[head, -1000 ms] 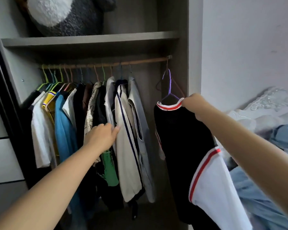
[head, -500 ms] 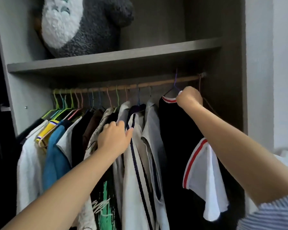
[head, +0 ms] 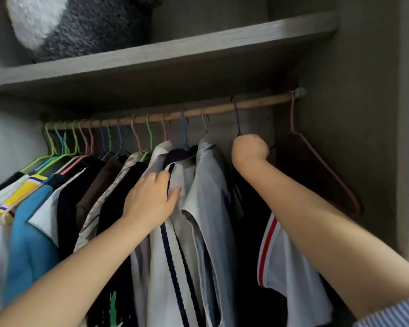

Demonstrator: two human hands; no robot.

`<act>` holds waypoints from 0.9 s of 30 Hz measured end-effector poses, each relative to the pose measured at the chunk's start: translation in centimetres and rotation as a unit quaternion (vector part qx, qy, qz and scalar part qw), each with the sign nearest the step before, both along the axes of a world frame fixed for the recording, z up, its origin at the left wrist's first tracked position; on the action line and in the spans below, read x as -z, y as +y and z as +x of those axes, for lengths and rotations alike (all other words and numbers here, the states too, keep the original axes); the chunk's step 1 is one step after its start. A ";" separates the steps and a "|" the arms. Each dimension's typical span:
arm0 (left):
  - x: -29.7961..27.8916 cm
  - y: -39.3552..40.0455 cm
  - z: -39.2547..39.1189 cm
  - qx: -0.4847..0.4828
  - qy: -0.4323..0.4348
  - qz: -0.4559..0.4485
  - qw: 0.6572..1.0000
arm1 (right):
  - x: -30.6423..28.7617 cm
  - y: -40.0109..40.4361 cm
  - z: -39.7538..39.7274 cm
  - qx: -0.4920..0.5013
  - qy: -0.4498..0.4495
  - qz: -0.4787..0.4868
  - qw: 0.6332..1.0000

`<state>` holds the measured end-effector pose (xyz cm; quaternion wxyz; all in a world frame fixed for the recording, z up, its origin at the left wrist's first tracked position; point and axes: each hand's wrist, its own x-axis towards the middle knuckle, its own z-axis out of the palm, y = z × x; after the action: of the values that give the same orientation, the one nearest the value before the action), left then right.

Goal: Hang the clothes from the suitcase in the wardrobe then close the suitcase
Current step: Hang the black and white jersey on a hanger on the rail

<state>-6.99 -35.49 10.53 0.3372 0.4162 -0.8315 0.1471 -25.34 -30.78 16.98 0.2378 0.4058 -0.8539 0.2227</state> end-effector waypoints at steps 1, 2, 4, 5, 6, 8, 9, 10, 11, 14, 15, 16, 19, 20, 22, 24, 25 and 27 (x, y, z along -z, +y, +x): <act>0.1 0.0 -0.2 0.005 -0.003 0.000 1.000 | 0.4 -0.1 0.0 -0.006 -0.004 0.013 1.000; 0.1 0.1 -0.3 0.011 -0.007 -0.002 1.000 | 0.9 -0.2 0.1 -0.013 -0.002 0.025 1.000; 0.3 0.3 -0.4 0.023 -0.018 0.003 1.000 | 1.8 -0.4 0.7 -0.038 0.012 0.038 0.998; 0.3 0.3 -0.3 0.030 -0.028 0.005 0.999 | 2.1 -0.5 1.0 -0.049 0.017 0.044 0.998; 0.4 0.3 -0.1 0.037 -0.039 0.006 0.999 | 2.4 -0.5 1.3 -0.054 0.017 0.049 0.997; 0.6 0.5 0.5 0.041 -0.055 0.009 0.998 | 2.7 -0.3 1.7 -0.053 -0.003 0.057 0.997; 0.7 0.7 1.0 0.029 -0.058 0.007 0.998 | 2.8 -0.1 1.9 -0.052 -0.022 0.060 0.997; 0.8 0.9 1.3 0.009 -0.061 0.005 0.998 | 3.1 0.0 2.0 -0.054 -0.046 0.061 0.996; 0.9 1.1 1.6 -0.015 -0.062 0.007 0.998 | 3.5 0.2 2.2 -0.060 -0.072 0.059 0.994; 1.1 2.1 2.7 -0.051 -0.045 0.024 0.997 | 4.5 1.3 3.5 -0.080 -0.095 0.043 0.991; 1.2 2.6 3.3 -0.055 -0.044 0.027 0.997 | 4.9 2.1 4.3 -0.082 -0.087 0.047 0.992; 1.3 2.9 3.7 -0.058 -0.051 0.029 0.997 | 5.1 2.8 4.9 -0.083 -0.083 0.056 0.991; 1.4 4.8 5.5 -0.073 -0.088 0.042 0.993 | 6.4 5.9 7.5 -0.099 -0.064 0.085 0.989; 1.6 5.8 6.3 -0.074 -0.098 0.046 0.991 | 6.9 7.3 8.7 -0.106 -0.051 0.092 0.989; 1.8 7.7 7.7 -0.068 -0.109 0.039 0.991 | 7.8 9.9 10.6 -0.112 -0.027 0.098 0.989; 2.3 9.7 9.4 -0.057 -0.118 0.039 0.991 | 8.5 12.7 12.7 -0.118 -0.013 0.111 0.987; 2.2 10.3 9.9 -0.053 -0.123 0.040 0.990 | 8.4 13.6 13.4 -0.126 -0.004 0.119 0.985; 3.2 12.3 11.6 -0.051 -0.123 0.067 0.989 | 8.8 15.8 15.2 -0.149 0.018 0.135 0.980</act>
<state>4.64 -23.22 7.37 0.1960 0.4586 -0.8523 0.1579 -10.11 -14.98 8.19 0.1602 0.5604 -0.8019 0.1315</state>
